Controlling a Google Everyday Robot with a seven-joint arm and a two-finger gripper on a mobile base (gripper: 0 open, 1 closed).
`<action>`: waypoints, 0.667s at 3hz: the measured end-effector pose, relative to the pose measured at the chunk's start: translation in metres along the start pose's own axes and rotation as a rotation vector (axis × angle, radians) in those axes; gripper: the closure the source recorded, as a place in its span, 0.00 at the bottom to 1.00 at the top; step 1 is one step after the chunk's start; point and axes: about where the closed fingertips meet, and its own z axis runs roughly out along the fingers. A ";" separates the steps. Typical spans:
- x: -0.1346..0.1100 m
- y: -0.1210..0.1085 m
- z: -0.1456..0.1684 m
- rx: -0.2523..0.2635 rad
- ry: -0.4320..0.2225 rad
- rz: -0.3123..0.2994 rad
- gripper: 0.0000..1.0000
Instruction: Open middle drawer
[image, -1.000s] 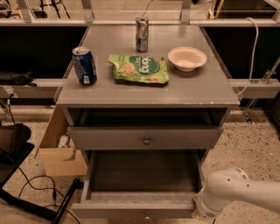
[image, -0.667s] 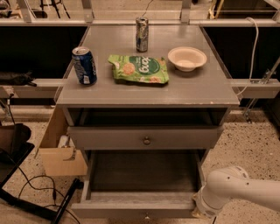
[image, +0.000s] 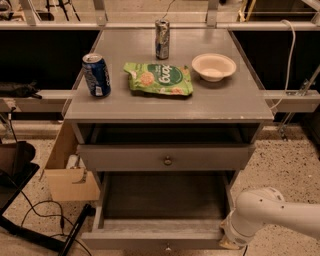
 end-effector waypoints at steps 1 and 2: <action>-0.001 0.002 -0.003 -0.009 -0.002 -0.004 1.00; -0.001 0.001 -0.003 -0.009 -0.002 -0.004 0.85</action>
Offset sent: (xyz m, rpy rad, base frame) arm -0.0008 0.0001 0.0035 0.0048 0.0074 0.0056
